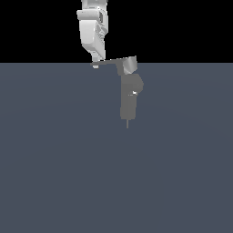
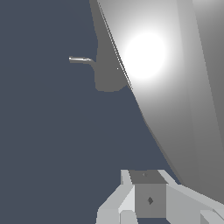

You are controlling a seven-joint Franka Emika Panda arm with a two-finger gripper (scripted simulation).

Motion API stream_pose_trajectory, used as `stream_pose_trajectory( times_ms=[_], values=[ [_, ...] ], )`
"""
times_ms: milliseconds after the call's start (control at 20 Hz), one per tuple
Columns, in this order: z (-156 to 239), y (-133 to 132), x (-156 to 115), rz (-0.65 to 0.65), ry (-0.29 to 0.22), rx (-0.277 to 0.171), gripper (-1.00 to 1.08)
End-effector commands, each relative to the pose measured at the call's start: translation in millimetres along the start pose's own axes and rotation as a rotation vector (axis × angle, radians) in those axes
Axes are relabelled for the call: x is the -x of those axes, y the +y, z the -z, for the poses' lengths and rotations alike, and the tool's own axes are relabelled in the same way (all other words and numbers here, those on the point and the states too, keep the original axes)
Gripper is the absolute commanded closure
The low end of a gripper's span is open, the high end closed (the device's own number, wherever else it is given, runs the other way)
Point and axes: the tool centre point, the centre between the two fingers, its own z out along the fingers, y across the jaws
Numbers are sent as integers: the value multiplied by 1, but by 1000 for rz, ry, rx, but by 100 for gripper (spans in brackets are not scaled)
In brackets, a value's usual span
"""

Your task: Turn on the faucet by rotating a designated handle.

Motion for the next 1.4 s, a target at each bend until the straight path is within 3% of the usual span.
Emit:
stream_pose_trajectory(
  times_ms=[0, 700, 1350],
  values=[
    [1, 8, 0, 0, 0, 4, 108],
    [1, 40, 1, 0, 1, 4, 108],
    [-2, 64, -24, -3, 4, 6, 108]
  ],
)
